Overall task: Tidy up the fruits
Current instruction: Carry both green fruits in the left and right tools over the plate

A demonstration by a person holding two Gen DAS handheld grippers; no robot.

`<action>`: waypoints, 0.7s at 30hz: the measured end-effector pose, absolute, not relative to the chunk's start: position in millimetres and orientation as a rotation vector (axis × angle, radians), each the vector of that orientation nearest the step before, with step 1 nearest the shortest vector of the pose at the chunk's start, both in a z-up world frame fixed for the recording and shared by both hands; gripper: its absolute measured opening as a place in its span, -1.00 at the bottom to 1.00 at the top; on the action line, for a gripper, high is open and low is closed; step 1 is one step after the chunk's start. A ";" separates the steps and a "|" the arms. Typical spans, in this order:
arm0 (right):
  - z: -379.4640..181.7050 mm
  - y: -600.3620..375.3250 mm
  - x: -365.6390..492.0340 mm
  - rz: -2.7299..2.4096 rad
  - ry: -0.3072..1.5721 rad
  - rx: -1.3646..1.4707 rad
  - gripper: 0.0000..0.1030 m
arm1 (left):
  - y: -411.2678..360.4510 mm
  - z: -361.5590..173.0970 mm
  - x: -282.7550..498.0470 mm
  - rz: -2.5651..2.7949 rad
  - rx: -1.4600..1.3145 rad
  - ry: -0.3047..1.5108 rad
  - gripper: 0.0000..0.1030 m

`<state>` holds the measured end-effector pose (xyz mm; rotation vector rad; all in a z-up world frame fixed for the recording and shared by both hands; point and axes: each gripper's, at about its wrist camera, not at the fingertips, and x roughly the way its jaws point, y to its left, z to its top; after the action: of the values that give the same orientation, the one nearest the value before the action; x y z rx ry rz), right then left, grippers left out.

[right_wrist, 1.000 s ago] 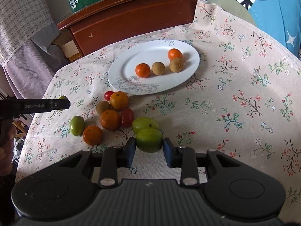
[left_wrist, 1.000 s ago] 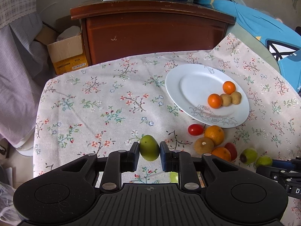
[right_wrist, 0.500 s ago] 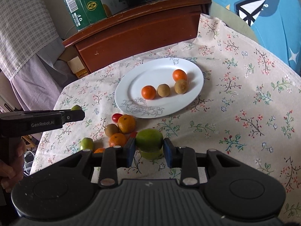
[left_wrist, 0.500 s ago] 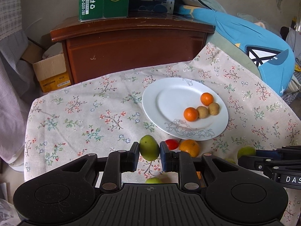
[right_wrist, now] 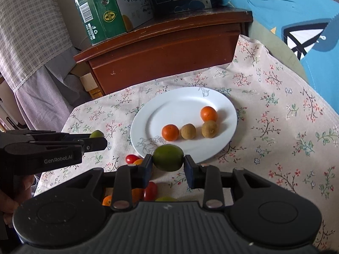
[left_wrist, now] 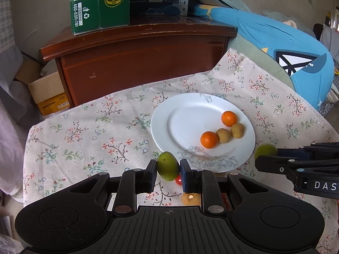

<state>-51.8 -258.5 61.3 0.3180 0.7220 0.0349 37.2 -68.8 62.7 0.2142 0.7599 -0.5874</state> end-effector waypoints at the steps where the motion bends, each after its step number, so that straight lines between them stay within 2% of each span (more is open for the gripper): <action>1: 61.9 -260.0 -49.5 0.034 0.719 0.317 -0.38 | -71.0 62.8 38.2 -0.586 0.219 0.758 -0.60; 21: 59.6 -283.2 8.0 0.034 0.691 0.321 -0.38 | -104.3 50.2 77.9 -0.591 0.233 0.791 -0.60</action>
<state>8.0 -283.2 59.6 0.3211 0.6911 0.0339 77.9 -104.3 50.2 0.2326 0.7909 -0.5910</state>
